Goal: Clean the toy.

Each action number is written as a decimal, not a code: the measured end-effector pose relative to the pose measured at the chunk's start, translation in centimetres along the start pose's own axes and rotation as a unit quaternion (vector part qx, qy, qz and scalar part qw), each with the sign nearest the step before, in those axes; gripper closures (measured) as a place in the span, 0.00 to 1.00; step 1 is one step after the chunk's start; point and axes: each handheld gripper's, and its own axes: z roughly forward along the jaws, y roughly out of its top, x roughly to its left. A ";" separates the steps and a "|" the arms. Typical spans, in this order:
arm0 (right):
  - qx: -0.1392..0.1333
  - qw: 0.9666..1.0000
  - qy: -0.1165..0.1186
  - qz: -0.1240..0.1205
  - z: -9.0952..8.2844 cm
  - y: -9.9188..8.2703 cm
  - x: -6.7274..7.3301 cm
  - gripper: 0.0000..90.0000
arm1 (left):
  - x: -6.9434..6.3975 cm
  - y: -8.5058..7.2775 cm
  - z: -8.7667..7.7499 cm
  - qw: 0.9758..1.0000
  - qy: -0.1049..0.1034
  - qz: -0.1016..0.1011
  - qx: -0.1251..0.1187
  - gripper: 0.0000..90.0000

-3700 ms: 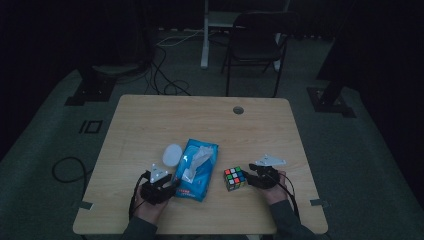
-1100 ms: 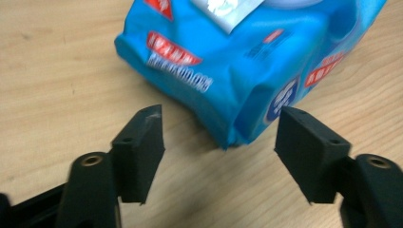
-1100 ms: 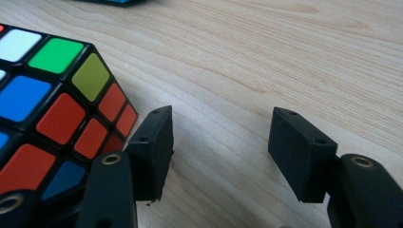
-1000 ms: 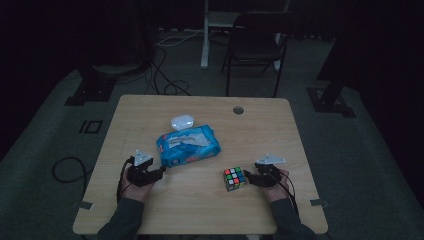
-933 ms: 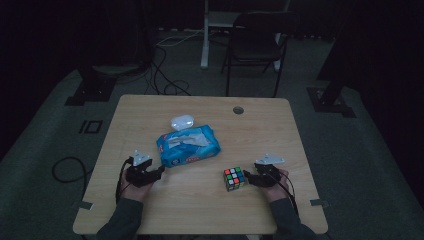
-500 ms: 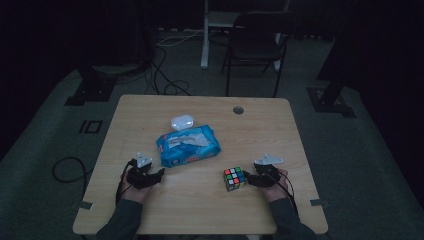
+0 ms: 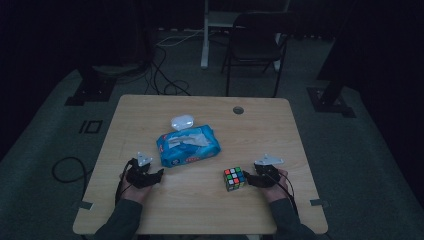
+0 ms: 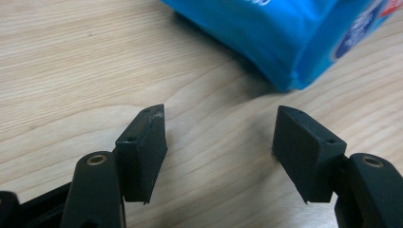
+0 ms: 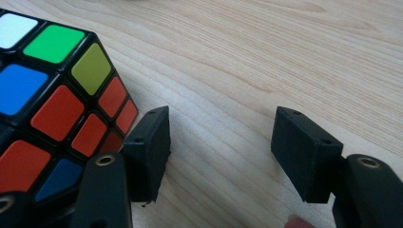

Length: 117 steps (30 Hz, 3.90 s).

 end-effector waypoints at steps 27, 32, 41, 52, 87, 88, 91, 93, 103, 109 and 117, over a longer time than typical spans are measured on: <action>0.001 1.000 0.001 -0.001 0.1 0.2 0.1 0.43 | -2.3 7.0 -3.0 0.989 -0.050 0.094 -0.101 0.34; 0.001 1.000 0.002 -0.001 0.1 0.1 0.1 0.43 | -3.0 8.7 -2.7 0.987 -0.049 0.112 -0.109 0.34; 0.001 1.000 0.007 -0.005 0.1 0.2 0.2 0.43 | -3.6 11.2 -1.6 0.985 -0.050 0.124 -0.109 0.37; 0.001 1.000 0.010 -0.008 0.2 0.2 0.2 0.43 | -4.7 12.5 0.7 0.986 -0.050 0.140 -0.078 0.48; 0.001 1.000 0.012 -0.010 0.1 0.2 0.3 0.46 | -4.7 13.3 -0.7 0.988 -0.089 0.107 -0.074 1.00; 0.001 1.000 0.012 -0.010 0.1 0.2 0.3 0.46 | -4.7 13.4 -0.8 0.987 -0.089 0.108 -0.075 1.00; 0.000 1.000 0.012 -0.010 0.1 0.2 0.3 0.46 | -4.7 13.5 -1.2 0.987 -0.090 0.106 -0.079 1.00; 0.000 1.000 0.012 -0.011 0.1 0.2 0.3 0.46 | -4.7 13.5 -1.5 0.987 -0.091 0.104 -0.084 1.00; 0.000 1.000 0.012 -0.011 0.1 0.2 0.3 0.46 | -4.9 13.8 -2.7 0.986 -0.100 0.097 -0.096 1.00; 0.000 1.000 0.012 -0.011 0.1 0.2 0.3 0.46 | -5.1 13.8 -3.3 0.984 -0.107 0.094 -0.105 1.00; -0.001 1.000 0.011 -0.010 0.1 0.2 0.3 0.46 | -5.0 14.1 -4.3 0.983 -0.112 0.089 -0.118 1.00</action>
